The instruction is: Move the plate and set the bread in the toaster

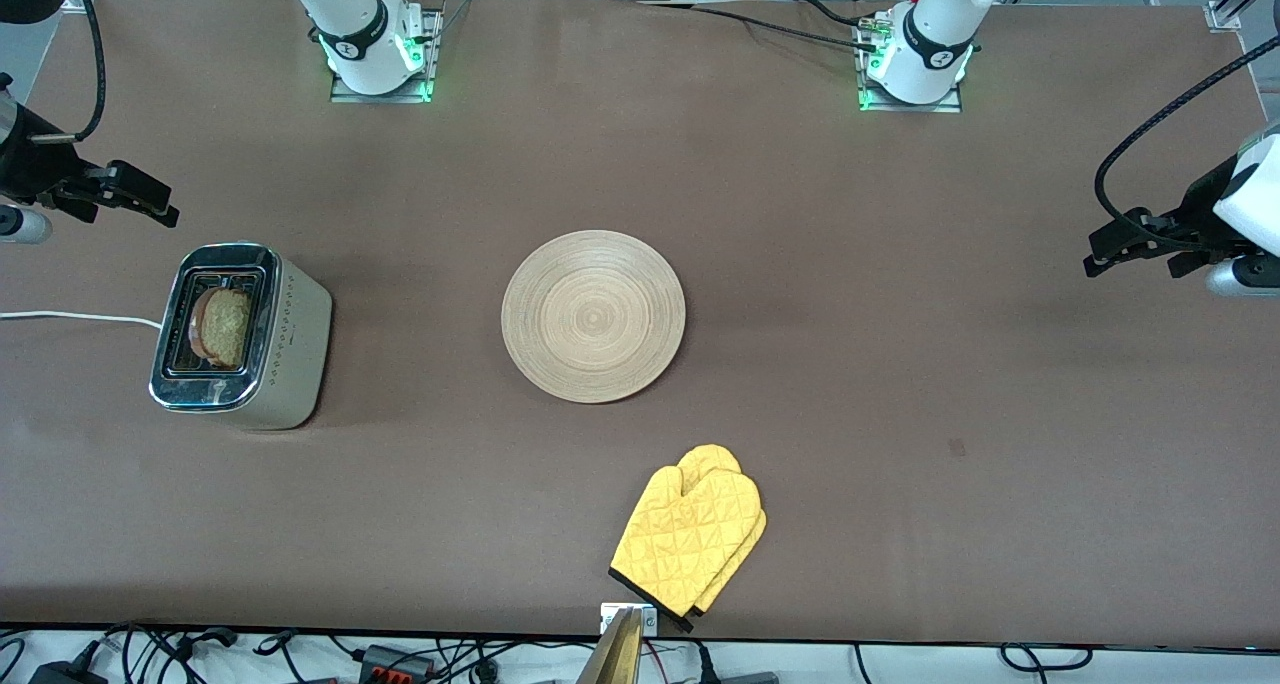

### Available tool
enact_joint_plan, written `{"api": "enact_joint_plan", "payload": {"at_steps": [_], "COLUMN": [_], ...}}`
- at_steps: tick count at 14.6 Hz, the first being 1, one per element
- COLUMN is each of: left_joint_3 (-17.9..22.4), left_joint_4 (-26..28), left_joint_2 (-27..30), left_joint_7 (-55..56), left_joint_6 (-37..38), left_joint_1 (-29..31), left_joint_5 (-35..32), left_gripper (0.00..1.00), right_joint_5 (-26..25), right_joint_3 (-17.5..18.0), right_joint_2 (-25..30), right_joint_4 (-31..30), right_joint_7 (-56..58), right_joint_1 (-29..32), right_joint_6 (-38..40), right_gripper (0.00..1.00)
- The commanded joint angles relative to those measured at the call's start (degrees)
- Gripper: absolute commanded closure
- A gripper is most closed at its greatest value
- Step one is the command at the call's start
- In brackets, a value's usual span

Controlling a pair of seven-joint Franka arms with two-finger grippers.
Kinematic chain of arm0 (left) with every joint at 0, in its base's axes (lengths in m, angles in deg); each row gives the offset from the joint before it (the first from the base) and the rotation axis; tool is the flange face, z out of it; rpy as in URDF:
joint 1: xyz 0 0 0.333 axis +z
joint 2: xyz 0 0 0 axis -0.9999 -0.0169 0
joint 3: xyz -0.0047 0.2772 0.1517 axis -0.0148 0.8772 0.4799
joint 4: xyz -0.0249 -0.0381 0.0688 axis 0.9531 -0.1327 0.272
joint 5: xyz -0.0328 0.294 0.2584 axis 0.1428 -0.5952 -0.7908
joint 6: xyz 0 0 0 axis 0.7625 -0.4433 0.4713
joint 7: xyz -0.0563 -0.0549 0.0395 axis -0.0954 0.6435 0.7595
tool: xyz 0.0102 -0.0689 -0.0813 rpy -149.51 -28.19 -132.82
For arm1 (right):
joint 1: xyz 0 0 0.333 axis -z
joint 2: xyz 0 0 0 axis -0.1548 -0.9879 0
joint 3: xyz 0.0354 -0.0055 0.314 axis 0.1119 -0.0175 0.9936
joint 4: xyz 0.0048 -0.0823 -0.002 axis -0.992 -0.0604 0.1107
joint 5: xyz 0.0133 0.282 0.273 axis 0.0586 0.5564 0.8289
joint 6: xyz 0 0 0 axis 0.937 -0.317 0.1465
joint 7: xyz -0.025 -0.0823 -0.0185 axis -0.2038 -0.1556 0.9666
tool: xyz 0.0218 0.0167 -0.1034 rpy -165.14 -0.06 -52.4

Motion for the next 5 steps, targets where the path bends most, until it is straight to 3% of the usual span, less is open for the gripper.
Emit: {"api": "enact_joint_plan", "payload": {"at_steps": [1,5], "left_joint_3": [-0.4,-0.5], "left_joint_4": [-1.0,-1.6], "left_joint_2": [-0.6,-0.5], "left_joint_7": [0.4,0.3], "left_joint_6": [0.7,0.5], "left_joint_1": [0.4,0.2], "left_joint_5": [0.7,0.7], "left_gripper": [0.0,0.0], "right_joint_5": [-0.1,0.0], "right_joint_3": [0.9,0.9], "right_joint_2": [0.4,0.6], "right_joint_4": [0.0,0.0], "right_joint_7": [0.9,0.8], "right_joint_1": [1.0,1.0], "right_joint_6": [0.0,0.2], "right_gripper": [0.0,0.0]}}
